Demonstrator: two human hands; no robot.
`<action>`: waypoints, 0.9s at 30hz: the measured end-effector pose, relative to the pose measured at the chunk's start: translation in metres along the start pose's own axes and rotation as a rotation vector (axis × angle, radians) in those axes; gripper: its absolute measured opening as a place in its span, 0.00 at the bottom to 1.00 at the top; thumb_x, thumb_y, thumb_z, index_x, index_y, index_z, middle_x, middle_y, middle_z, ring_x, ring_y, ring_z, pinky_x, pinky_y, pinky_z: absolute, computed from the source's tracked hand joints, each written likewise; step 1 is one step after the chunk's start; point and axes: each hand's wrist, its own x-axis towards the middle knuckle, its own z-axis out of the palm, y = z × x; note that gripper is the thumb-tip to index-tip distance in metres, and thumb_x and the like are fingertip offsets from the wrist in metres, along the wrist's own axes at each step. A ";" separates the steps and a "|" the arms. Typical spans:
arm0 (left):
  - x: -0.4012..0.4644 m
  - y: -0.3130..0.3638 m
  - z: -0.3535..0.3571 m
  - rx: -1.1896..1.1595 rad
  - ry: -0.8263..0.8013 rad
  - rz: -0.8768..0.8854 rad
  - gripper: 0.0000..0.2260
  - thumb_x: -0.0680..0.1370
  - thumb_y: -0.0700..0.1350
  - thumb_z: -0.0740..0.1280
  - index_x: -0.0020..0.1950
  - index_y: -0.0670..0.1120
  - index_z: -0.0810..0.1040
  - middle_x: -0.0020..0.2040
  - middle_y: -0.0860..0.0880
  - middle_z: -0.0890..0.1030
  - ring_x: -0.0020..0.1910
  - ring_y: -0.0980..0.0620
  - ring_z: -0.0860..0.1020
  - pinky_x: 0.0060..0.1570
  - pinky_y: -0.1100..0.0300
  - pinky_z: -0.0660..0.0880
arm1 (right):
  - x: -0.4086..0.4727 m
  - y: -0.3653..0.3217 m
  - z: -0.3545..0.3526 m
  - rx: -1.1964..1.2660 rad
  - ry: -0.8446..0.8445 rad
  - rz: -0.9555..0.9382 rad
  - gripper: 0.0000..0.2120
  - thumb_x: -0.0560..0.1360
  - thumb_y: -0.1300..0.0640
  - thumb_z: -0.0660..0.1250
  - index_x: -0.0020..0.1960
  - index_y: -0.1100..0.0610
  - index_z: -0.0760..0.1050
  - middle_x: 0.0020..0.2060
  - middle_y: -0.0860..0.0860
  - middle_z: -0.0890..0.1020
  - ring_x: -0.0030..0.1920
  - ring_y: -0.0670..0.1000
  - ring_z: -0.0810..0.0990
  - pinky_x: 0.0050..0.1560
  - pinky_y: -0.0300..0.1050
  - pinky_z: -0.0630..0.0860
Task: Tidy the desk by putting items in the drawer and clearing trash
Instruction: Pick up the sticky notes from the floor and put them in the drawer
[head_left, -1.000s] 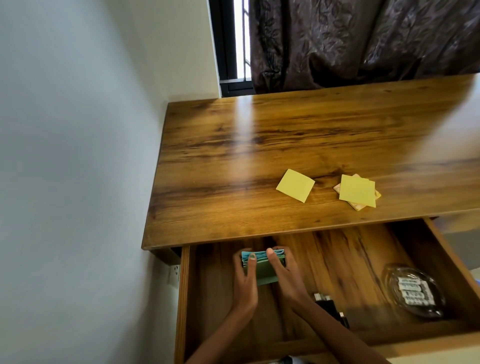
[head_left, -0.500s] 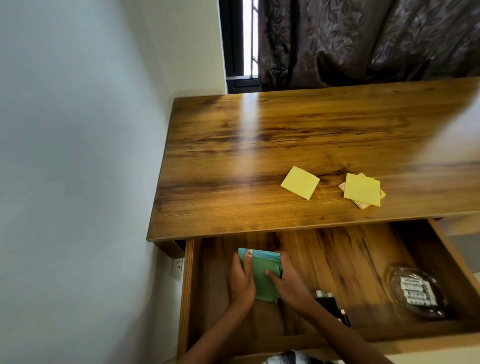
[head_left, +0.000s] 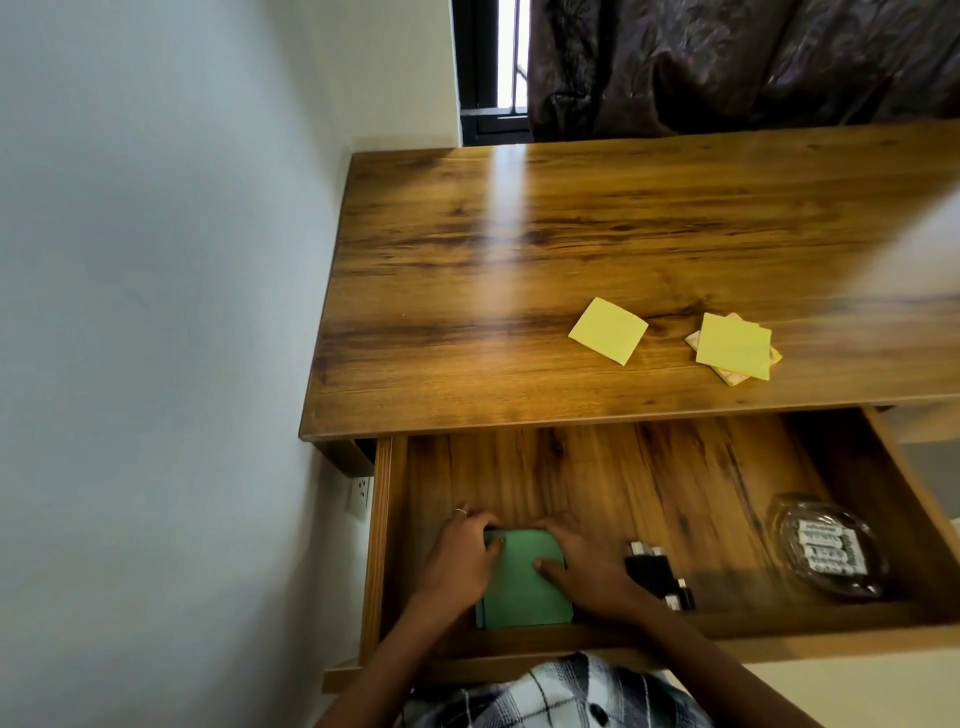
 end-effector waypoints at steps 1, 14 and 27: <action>0.000 0.000 -0.001 0.016 -0.016 0.015 0.11 0.79 0.45 0.62 0.61 0.47 0.76 0.61 0.47 0.73 0.58 0.51 0.73 0.59 0.56 0.73 | -0.001 0.000 0.000 -0.056 0.002 -0.009 0.20 0.77 0.54 0.62 0.68 0.52 0.65 0.65 0.52 0.66 0.62 0.51 0.70 0.63 0.47 0.69; -0.020 -0.011 -0.011 0.146 -0.029 0.167 0.22 0.81 0.40 0.58 0.75 0.48 0.63 0.74 0.50 0.65 0.72 0.52 0.63 0.71 0.59 0.62 | -0.009 -0.004 -0.004 0.488 0.012 0.392 0.26 0.73 0.70 0.60 0.69 0.56 0.64 0.63 0.58 0.73 0.59 0.56 0.75 0.56 0.53 0.77; -0.050 -0.035 -0.057 0.215 0.539 0.219 0.21 0.74 0.35 0.62 0.68 0.43 0.74 0.69 0.47 0.72 0.72 0.46 0.66 0.72 0.46 0.58 | 0.004 -0.067 0.038 0.724 -0.200 0.380 0.22 0.77 0.69 0.51 0.65 0.50 0.70 0.55 0.52 0.79 0.54 0.52 0.79 0.52 0.51 0.79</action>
